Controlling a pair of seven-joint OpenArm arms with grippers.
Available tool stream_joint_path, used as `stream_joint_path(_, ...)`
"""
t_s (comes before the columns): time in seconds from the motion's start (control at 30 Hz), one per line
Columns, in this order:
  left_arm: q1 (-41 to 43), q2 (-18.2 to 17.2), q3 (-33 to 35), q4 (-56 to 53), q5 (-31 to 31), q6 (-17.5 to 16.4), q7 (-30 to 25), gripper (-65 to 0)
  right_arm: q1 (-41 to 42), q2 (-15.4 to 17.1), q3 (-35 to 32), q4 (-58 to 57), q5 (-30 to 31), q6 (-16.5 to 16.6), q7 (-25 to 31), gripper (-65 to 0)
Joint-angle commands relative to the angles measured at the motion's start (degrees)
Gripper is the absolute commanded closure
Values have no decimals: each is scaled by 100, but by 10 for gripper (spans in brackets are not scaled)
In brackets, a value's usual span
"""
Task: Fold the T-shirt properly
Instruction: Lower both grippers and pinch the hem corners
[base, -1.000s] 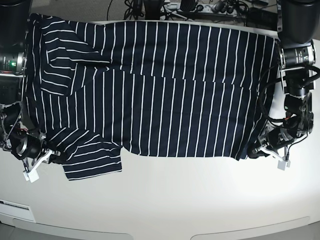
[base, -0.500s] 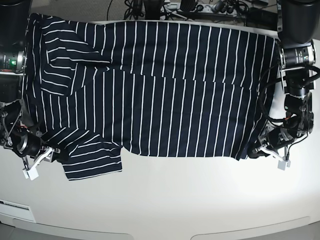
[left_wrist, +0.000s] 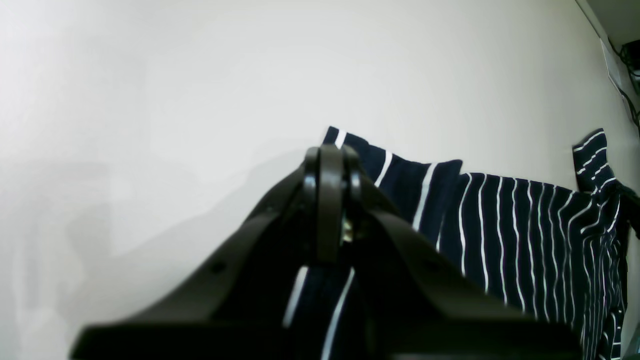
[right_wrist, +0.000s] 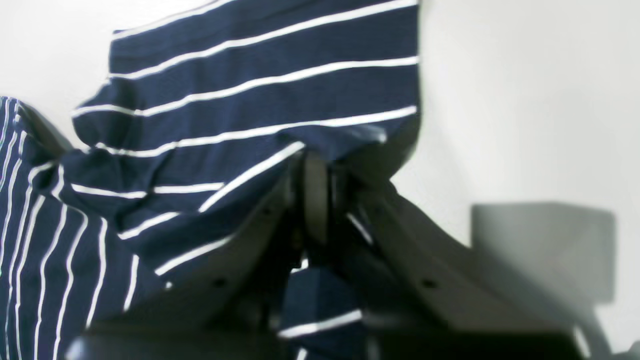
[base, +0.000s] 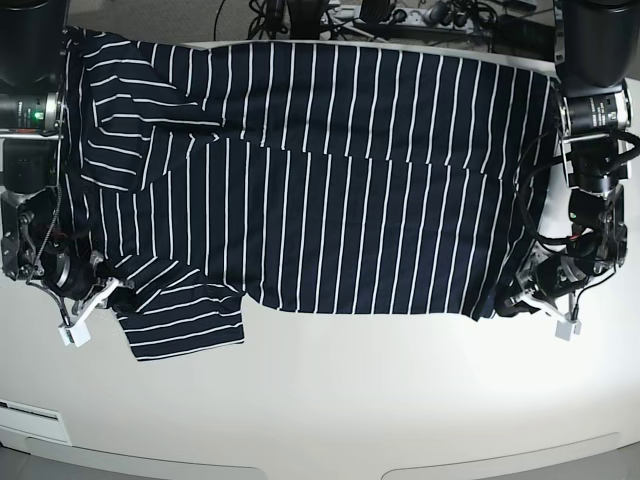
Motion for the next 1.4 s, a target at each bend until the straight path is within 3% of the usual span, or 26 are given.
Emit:
stream_joint_path(0.0,61,-15,39,-59,470,197,542,0,175,140,35,92,122,52,271,0)
stream_joint_path(0.17,61,-17,39,-59,470,197,540,0,334,190,35,98,219,52,216,0)
stream_joint_path(0.27,61,-15,39,-59,470,197,531,0,529,299,35,120,695,52,-208,0)
stream_joint_path(0.43,59,-15,39,-59,466,170,455,0,848,516,35,151,2286,52,-2013,0)
stream_joint_path(0.57,55,-35,39,28,170,-317,575,0,901,616,35,151,3860,52,-3818,0)
stream_joint_path(0.67,20,-107,39,267,-402,-682,885,0,903,723,35,151,4025,52,-4579,0)
stream_joint_path(0.9,-17,-599,39,1469,-1858,-1186,1827,0,903,1108,35,151,4025,11,-4819,0)
stream_joint_path(1.17,105,-1235,39,3067,-2798,-1186,2326,0,715,1220,35,153,4025,52,-4819,0)
stream_joint_path(1.37,817,-1646,37,3718,-3567,-1186,2627,0,170,1434,35,553,4025,52,-4819,0)
